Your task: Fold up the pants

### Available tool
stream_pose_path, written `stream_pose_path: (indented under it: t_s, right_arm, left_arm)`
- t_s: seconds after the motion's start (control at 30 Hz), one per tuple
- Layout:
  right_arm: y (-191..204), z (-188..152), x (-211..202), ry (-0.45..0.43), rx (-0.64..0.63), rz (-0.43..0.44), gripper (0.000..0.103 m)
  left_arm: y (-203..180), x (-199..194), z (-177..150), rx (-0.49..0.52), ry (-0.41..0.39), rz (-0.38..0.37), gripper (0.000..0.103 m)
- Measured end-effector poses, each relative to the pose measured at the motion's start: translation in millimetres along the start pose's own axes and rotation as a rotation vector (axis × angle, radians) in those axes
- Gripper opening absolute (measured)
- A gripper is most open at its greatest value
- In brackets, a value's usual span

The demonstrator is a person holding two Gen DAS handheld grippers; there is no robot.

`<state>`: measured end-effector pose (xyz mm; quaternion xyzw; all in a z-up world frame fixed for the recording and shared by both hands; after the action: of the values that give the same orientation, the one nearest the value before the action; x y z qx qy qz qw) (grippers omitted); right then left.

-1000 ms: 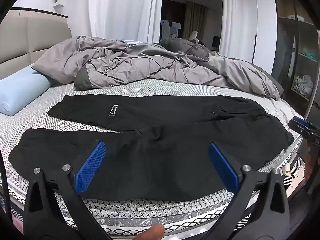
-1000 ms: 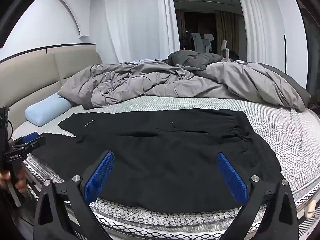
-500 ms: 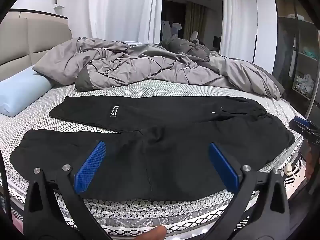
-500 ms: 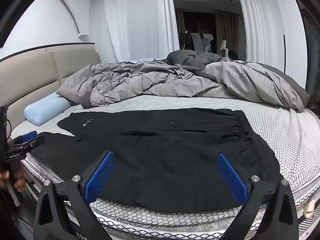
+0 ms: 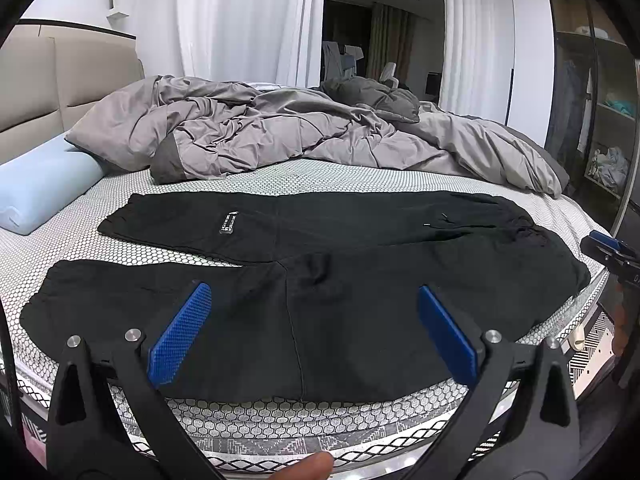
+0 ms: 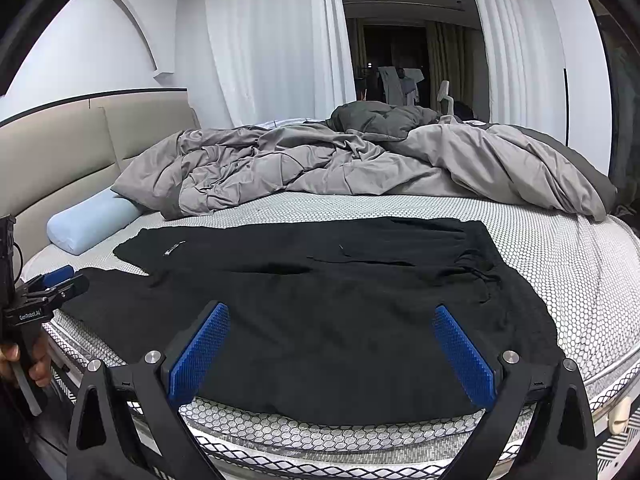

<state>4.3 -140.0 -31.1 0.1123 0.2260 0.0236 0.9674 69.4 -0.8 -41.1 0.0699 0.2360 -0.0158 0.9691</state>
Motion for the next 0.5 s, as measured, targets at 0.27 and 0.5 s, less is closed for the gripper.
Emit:
stream_pose_path:
  t_s: [0.27,0.5]
  right_arm:
    - [-2.4,1.9,-2.1,0.000,0.004,0.001,0.103]
    - [-2.5,1.6,-2.4,-0.001,0.003,0.000,0.103]
  left_arm:
    - [-0.3,0.1,-0.1,0.001,0.001,0.001,0.102]
    - [-0.5,-0.1,-0.4,0.002,0.001,0.002,0.102]
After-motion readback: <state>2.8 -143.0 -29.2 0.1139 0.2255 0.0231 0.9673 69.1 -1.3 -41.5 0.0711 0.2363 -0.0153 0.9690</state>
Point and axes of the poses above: each gripper's, at about its wrist camera, not at the fingertips, and x roughly the way its jaws point, y to its left, z to its top, the point moved 8 cm from there along x, roughly the way its jaws point, and after that the axes turned 14 degrees about x, right-handed, at the moved point
